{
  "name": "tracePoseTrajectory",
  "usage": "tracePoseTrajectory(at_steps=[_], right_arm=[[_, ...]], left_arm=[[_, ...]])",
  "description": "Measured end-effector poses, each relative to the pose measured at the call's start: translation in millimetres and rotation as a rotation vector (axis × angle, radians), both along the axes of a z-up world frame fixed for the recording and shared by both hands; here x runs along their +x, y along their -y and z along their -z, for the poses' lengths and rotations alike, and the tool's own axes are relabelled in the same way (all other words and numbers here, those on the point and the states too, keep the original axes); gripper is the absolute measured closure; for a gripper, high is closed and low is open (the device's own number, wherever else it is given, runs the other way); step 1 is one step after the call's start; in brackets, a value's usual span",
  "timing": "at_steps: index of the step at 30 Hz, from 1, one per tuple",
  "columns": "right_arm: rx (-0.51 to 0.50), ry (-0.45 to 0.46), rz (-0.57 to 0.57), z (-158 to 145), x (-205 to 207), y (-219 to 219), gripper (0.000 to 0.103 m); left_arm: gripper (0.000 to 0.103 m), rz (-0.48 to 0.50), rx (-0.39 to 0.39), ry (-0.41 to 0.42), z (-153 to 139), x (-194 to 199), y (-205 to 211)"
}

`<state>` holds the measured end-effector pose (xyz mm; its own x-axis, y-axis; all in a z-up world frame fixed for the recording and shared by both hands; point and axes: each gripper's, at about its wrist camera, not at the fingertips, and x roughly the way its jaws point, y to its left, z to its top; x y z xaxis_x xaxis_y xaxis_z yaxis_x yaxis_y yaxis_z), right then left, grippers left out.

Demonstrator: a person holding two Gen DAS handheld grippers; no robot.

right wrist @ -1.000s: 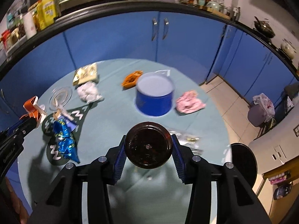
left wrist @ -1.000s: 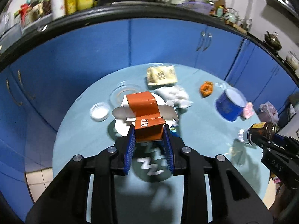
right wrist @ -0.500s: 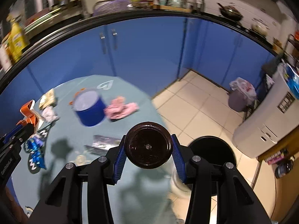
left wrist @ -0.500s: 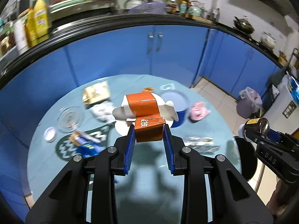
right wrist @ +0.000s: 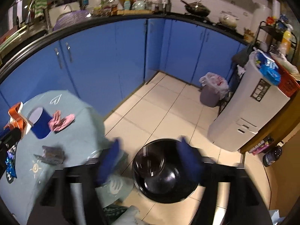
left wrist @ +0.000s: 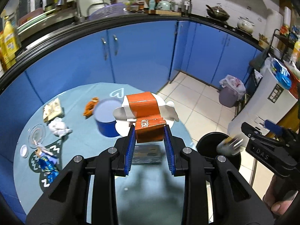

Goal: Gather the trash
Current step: 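Carry the pill bottle and orange box with both grippers over the black bin, then open the right gripper over the bin while the left gripper releases the orange box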

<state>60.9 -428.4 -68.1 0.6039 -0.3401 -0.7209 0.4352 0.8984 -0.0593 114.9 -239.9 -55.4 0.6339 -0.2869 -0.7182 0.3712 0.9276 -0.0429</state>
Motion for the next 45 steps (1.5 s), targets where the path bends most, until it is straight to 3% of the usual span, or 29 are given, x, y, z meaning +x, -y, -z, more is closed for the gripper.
tracePoseTrajectory(at_steps=[14,31,34,35,36,38,45], right_arm=[[0.035,-0.006,0.086,6.9,-7.5,48.1,0.018],[0.024,0.005,0.284,0.9,-55.9,129.5,0.018],[0.026,0.006,0.305,0.2,-62.3,138.5,0.018],[0.027,0.009,0.311,-0.2,-64.5,140.7,0.018],[0.032,0.013,0.317,-0.5,-66.5,142.9,0.018],[0.04,0.015,0.32,0.1,-67.6,146.1,0.018],[0.062,0.016,0.304,1.9,-64.0,142.0,0.018]], left_arm=[[0.072,0.105,0.009,-0.019,3.0,-4.5,54.4],[0.071,0.381,0.008,-0.066,9.8,-39.7,176.9],[0.065,0.389,0.015,-0.083,9.2,-41.0,187.0],[0.054,0.394,0.008,-0.097,9.3,-39.5,188.2],[0.029,0.394,0.001,-0.105,8.9,-38.9,188.1],[0.014,0.367,-0.023,-0.08,4.7,-38.8,183.0],[0.014,0.317,-0.005,-0.062,4.1,-34.5,172.0]])
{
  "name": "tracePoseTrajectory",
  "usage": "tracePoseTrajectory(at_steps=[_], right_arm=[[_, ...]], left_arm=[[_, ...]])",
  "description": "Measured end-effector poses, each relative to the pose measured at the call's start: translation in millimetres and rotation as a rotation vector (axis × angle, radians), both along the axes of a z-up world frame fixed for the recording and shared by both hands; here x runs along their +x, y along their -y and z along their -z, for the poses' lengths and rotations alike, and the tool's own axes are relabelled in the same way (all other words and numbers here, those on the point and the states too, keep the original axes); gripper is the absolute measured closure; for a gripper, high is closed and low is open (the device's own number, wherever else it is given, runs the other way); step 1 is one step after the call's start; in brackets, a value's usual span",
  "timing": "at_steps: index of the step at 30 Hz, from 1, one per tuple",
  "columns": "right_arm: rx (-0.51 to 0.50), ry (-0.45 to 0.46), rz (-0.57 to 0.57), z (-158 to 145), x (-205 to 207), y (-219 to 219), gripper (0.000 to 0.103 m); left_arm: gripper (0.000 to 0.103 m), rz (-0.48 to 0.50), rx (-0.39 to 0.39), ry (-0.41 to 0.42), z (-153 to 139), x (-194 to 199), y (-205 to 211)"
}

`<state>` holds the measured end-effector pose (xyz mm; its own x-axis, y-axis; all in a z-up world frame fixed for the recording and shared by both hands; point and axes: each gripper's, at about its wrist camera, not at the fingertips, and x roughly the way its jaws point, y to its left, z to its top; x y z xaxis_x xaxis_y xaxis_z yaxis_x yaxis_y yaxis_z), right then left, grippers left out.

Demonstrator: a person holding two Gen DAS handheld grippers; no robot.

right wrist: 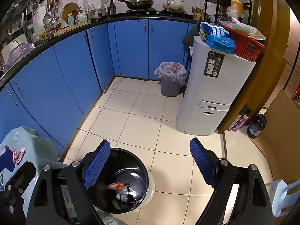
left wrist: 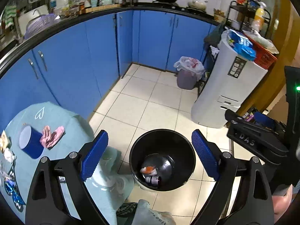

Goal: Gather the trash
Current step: 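Open the right gripper over the bin while the left gripper releases the orange box, then grasp the silver blister pack with the right gripper while the left grasps the blue foil wrapper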

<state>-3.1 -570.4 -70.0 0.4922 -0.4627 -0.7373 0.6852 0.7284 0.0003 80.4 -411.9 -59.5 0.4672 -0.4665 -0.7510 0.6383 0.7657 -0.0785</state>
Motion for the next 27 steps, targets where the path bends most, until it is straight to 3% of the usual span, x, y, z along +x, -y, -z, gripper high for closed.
tracePoseTrajectory(at_steps=[6,14,20,27], right_arm=[[0.008,0.007,-0.051,-1.0,10.3,-16.4,0.018],[0.046,0.01,-0.221,4.9,47.1,-76.1,0.018],[0.058,0.006,-0.375,7.8,79.4,-139.5,0.018],[0.06,-0.026,-0.512,19.8,108.9,-204.2,0.018]], left_arm=[[0.014,-0.077,0.006,-0.006,-0.1,8.4,-25.0],[0.013,-0.217,0.057,0.106,-8.2,10.6,-87.0],[0.013,-0.381,0.097,0.11,-0.6,21.9,-158.6],[0.013,-0.637,0.168,0.104,24.2,26.8,-243.9]])
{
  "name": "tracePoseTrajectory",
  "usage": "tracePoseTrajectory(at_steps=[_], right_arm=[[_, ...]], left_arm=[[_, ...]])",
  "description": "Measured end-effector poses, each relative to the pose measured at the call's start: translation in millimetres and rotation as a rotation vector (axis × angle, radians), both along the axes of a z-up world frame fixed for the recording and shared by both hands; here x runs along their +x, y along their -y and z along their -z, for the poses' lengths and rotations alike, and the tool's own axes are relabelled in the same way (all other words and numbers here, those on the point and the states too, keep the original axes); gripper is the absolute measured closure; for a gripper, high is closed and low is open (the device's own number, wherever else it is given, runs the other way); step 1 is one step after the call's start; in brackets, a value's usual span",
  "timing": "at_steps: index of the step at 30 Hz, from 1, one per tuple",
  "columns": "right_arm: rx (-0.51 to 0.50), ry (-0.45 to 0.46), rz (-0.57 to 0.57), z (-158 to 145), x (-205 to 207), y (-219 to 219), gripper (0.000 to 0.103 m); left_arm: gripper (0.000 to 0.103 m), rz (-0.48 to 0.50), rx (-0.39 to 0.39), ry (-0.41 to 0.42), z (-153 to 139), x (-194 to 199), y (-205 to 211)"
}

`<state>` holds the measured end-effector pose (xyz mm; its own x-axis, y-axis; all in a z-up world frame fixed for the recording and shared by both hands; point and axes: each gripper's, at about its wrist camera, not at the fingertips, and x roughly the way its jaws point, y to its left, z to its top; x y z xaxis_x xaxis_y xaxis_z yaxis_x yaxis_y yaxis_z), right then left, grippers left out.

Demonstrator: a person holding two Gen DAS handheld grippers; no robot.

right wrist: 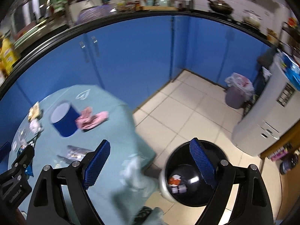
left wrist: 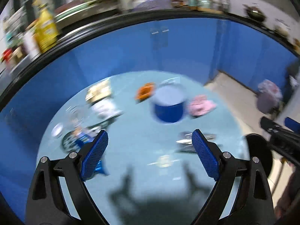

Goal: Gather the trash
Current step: 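Grasp the silver blister pack with the right gripper while the left grasps the blue foil wrapper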

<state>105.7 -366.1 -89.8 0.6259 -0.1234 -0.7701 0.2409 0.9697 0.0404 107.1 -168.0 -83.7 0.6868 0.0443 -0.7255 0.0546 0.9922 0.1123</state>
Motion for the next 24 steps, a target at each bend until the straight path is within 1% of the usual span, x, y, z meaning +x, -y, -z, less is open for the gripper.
tracePoseTrajectory(at_steps=[3,6,9,13,17,24], right_arm=[[0.003,-0.024,-0.041,9.2,9.2,-23.2,0.018],[0.008,-0.056,-0.081,20.8,17.6,-45.1,0.018],[0.009,-0.081,-0.116,31.3,24.5,-63.5,0.018],[0.005,-0.102,-0.151,41.4,33.3,-84.0,0.018],[0.0,-0.115,-0.173,46.6,43.3,-99.8,0.018],[-0.009,-0.145,-0.204,59.8,58.4,-124.5,0.018]], left_arm=[[0.013,-0.09,-0.001,-0.04,17.3,3.2,-36.5],[0.013,-0.147,-0.001,-0.067,29.7,5.6,-64.6],[0.013,-0.185,-0.007,-0.085,37.2,7.2,-80.3],[0.013,-0.214,-0.034,-0.118,51.4,13.8,-102.8],[0.013,-0.226,-0.08,-0.153,63.1,20.7,-115.5],[0.013,-0.251,-0.124,-0.197,77.7,31.8,-136.9]])
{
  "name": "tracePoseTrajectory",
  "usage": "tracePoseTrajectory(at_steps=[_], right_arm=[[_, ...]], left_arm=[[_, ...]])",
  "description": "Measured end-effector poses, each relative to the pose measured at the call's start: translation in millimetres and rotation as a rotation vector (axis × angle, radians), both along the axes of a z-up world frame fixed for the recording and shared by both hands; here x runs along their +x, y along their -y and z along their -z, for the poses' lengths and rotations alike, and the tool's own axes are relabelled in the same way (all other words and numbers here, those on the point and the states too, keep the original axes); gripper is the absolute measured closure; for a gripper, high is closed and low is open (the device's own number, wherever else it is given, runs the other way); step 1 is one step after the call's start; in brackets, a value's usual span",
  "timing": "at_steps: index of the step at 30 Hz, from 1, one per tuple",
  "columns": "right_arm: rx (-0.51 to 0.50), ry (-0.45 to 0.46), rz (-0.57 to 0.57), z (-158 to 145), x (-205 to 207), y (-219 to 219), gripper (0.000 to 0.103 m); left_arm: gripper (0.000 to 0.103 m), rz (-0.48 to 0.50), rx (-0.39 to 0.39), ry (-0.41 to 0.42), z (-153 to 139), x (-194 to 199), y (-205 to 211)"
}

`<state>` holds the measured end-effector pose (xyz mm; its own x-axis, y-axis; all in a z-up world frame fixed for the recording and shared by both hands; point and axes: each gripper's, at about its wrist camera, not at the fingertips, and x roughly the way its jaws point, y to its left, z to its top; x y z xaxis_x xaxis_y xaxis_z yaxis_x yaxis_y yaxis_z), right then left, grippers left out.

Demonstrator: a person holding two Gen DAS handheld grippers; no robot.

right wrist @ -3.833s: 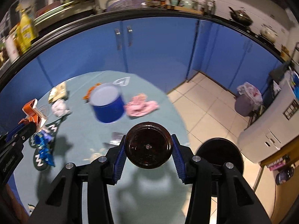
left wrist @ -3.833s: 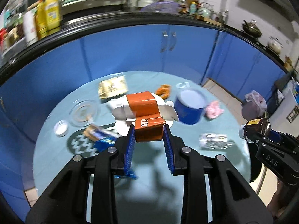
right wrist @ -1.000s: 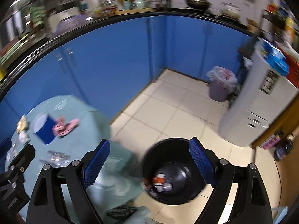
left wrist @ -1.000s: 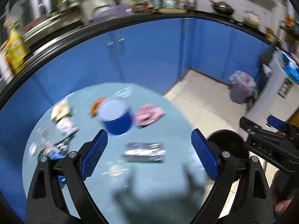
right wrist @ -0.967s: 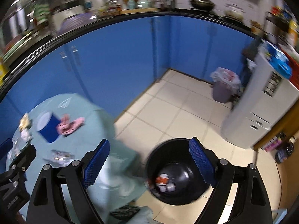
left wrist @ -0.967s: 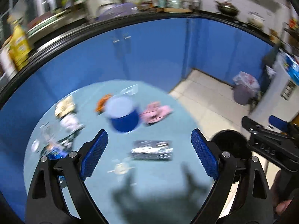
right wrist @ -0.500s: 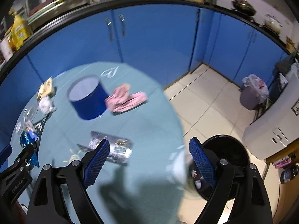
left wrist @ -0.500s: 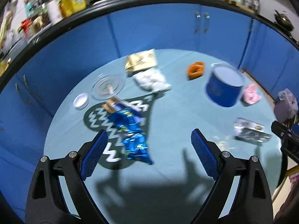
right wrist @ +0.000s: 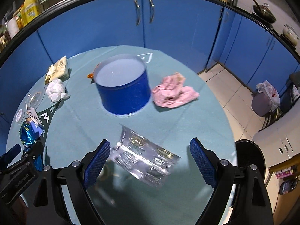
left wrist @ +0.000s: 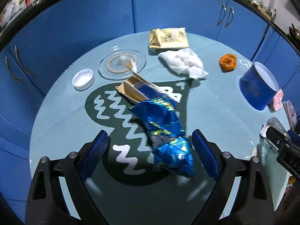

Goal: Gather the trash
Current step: 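Grasp the silver blister pack with the right gripper while the left grasps the blue foil wrapper, then carry the blister pack and blue wrapper with both grippers over the bin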

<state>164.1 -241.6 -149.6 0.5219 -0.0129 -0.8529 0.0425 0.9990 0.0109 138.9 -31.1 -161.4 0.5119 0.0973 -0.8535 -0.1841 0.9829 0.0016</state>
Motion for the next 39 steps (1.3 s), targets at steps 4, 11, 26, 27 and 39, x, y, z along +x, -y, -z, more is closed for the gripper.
tracePoseTrajectory(at_steps=[4,11,26,27,39], right_arm=[[0.002,-0.036,-0.006,11.0,5.7,-7.2,0.018],[-0.011,-0.012,0.002,11.5,4.0,-7.0,0.02],[-0.032,0.017,-0.043,-2.7,-11.6,-9.7,0.075],[-0.025,0.017,-0.046,-4.2,-13.0,-8.5,0.076],[0.004,0.09,-0.029,-36.0,-33.2,7.9,0.078]], left_arm=[[0.013,0.001,-0.011,-0.011,5.5,2.8,-6.6],[0.018,0.002,-0.001,-0.001,5.7,0.7,-5.5],[0.067,0.039,-0.032,0.023,-7.5,-11.5,1.3],[0.067,0.043,-0.034,0.03,-10.0,-12.6,2.2],[0.068,0.108,-0.042,0.104,-42.1,-20.3,28.2]])
